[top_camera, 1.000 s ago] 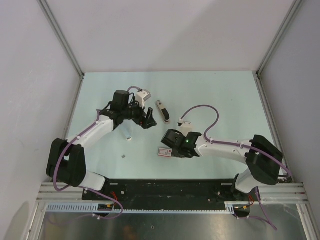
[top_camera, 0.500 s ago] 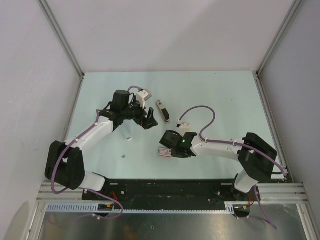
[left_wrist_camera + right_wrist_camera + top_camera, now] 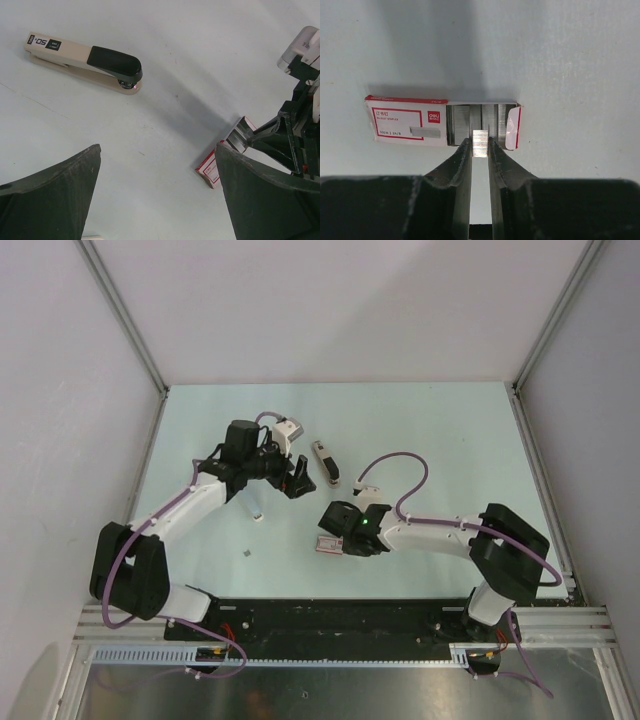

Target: Unload the staples from the stapler

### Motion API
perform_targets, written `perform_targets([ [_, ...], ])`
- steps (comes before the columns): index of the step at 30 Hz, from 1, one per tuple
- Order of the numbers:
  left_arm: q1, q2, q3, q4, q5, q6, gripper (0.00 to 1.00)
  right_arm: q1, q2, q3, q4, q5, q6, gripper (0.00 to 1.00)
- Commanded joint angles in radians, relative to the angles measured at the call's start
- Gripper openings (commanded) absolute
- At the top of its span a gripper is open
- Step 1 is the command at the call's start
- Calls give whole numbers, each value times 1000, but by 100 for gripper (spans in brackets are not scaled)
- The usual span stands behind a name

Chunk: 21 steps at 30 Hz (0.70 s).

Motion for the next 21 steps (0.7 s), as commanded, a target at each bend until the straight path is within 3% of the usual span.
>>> perform_targets([
  [1,-8,-41,-8,22,25,58,99,-5,12,36,12,11,20,4],
  [21,-10,-56,-8,22,20,63,99,-12,25,36,17,-6,15,6],
])
